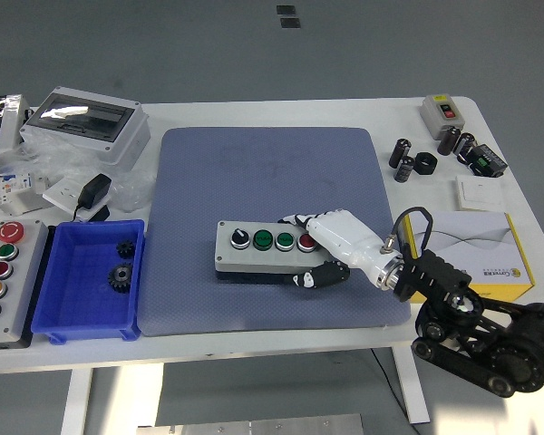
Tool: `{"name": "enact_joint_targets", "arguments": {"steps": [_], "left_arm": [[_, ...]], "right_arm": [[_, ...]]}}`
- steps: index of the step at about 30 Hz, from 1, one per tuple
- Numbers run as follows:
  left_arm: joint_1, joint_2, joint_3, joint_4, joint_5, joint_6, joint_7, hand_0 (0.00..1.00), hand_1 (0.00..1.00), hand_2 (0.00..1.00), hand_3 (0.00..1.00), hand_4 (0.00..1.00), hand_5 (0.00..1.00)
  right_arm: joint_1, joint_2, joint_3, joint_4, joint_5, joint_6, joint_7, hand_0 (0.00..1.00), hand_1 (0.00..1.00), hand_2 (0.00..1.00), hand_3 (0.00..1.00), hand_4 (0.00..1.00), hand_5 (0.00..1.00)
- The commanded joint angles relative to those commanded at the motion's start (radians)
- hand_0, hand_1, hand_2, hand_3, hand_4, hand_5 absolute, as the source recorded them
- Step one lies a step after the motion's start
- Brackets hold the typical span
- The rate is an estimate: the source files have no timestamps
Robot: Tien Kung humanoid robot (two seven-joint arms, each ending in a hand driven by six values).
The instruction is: Pick up the button,place it on the desk,press the button,press the button
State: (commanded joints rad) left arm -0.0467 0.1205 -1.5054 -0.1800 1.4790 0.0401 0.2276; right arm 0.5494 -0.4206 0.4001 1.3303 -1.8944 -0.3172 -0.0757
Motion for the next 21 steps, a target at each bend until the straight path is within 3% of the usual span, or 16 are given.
{"name": "enact_joint_targets", "arguments": {"steps": [3,4,9,10,15,16,21], "left_arm": [[-0.003,-0.001,0.001,0.0,0.002,-0.001,0.0,0.627,0.594,0.527,0.584,0.628,0.143],[-0.004,-0.001,0.0,0.0,0.003,-0.001,0.001,0.628,0.594,0.528,0.584,0.632,0.148],[-0.005,0.002,-0.007,0.0,0.012,-0.001,0.007,0.628,0.594,0.528,0.584,0.632,0.148],[-0.004,0.003,-0.008,0.0,0.013,-0.001,0.008,0.628,0.594,0.528,0.583,0.632,0.151],[-0.004,0.005,-0.015,0.0,0.019,-0.001,0.013,0.628,0.594,0.528,0.583,0.632,0.151],[-0.004,0.005,-0.015,0.0,0.02,-0.001,0.013,0.628,0.594,0.527,0.582,0.633,0.156],[-0.005,0.007,-0.015,0.0,0.023,-0.003,0.014,0.628,0.594,0.527,0.582,0.633,0.156]], "right_arm": [[0.009,0.0,0.0,-0.003,-0.001,0.009,-0.007,0.279,0.363,0.359,0.323,0.12,0.002],[0.011,0.001,0.0,-0.004,0.0,0.014,-0.01,0.349,0.404,0.36,0.336,0.145,0.002],[0.021,0.001,0.001,-0.006,0.014,0.033,-0.017,0.349,0.404,0.36,0.336,0.145,0.002],[0.022,0.001,0.001,-0.007,0.018,0.036,-0.018,0.449,0.484,0.428,0.465,0.233,0.002],[0.028,0.0,-0.002,-0.006,0.039,0.052,-0.023,0.449,0.484,0.428,0.465,0.233,0.002],[0.028,-0.001,-0.001,-0.006,0.045,0.055,-0.023,0.665,0.649,0.625,0.66,0.223,0.002],[0.03,-0.01,0.012,0.004,0.083,0.078,-0.021,0.665,0.649,0.625,0.66,0.223,0.002]]}}
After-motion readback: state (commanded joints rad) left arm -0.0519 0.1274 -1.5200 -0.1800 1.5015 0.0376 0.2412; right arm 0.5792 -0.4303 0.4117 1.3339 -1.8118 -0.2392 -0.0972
